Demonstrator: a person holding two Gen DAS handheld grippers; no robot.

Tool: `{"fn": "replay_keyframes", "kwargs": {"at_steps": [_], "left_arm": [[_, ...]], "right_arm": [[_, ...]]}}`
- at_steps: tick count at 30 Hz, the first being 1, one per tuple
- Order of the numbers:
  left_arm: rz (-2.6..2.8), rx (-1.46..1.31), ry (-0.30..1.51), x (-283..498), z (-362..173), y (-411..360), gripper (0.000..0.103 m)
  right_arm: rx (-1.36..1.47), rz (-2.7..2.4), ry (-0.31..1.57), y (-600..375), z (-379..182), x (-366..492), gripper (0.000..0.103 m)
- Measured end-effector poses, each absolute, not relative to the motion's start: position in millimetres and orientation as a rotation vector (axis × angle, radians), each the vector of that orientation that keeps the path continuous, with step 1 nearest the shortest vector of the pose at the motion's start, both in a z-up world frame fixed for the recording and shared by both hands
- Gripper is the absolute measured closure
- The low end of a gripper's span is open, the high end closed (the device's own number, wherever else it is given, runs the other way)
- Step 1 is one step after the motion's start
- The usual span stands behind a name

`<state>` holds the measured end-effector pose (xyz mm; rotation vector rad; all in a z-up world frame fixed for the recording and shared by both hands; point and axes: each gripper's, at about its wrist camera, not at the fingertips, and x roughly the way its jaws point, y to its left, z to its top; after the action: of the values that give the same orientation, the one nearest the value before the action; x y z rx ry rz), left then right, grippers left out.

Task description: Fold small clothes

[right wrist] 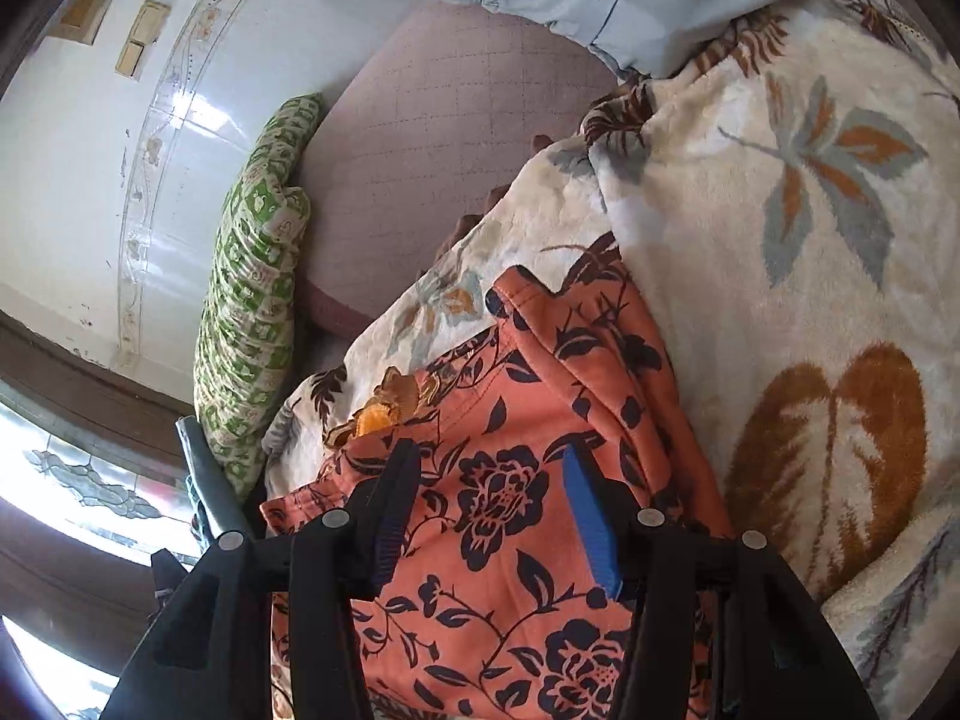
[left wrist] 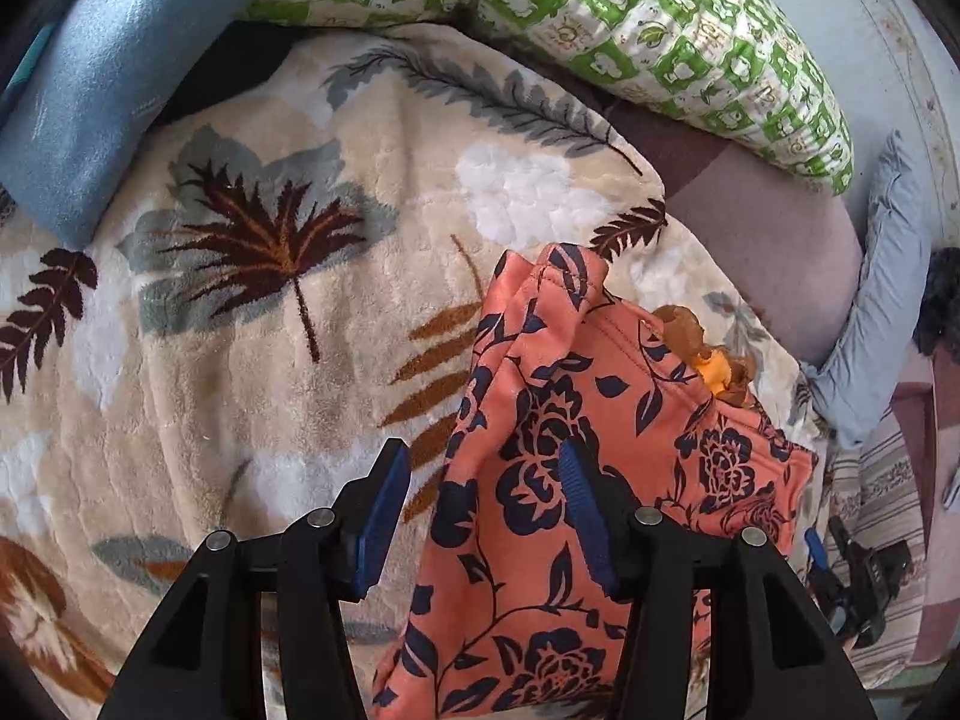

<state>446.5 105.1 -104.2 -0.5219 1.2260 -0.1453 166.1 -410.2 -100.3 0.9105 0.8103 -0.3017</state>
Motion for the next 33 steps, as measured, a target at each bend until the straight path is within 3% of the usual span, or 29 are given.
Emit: {"fn": "replay_keyframes", "kwargs": {"at_steps": [3,10,16,17,18,19,20,21,27,33], "left_arm": [[-0.162,-0.422,1.166,450,-90,92,0.051],[-0.150,-0.250,1.173,466,-97,67,0.048],[-0.116,-0.343,1.250,492,-130,63,0.048],[-0.097,-0.381,1.264,496,-137,66,0.048],[-0.096,-0.422,1.265,499,-143,70,0.057],[-0.106,-0.453,1.251,500,-143,71,0.077],[-0.115,-0.470,1.237,500,-140,71,0.082],[-0.105,-0.465,1.216,498,-136,70,0.084],[-0.135,-0.458,1.075,486,-96,69,0.092],[-0.048,-0.386,1.054,496,-100,67,0.093]], "right_arm": [[0.859,-0.348,0.797,-424,-101,175,0.045],[0.764,-0.365,0.881,-430,-122,217,0.045],[0.556,-0.422,0.942,-417,-135,248,0.046],[0.528,-0.434,0.949,-416,-136,250,0.049],[0.509,-0.453,0.951,-416,-137,251,0.059],[0.511,-0.461,0.953,-418,-137,250,0.067],[0.524,-0.456,0.949,-421,-136,248,0.086],[0.542,-0.447,0.941,-424,-134,246,0.095],[0.698,-0.357,0.744,-441,-93,228,0.097],[0.738,-0.423,0.774,-458,-113,237,0.097]]}}
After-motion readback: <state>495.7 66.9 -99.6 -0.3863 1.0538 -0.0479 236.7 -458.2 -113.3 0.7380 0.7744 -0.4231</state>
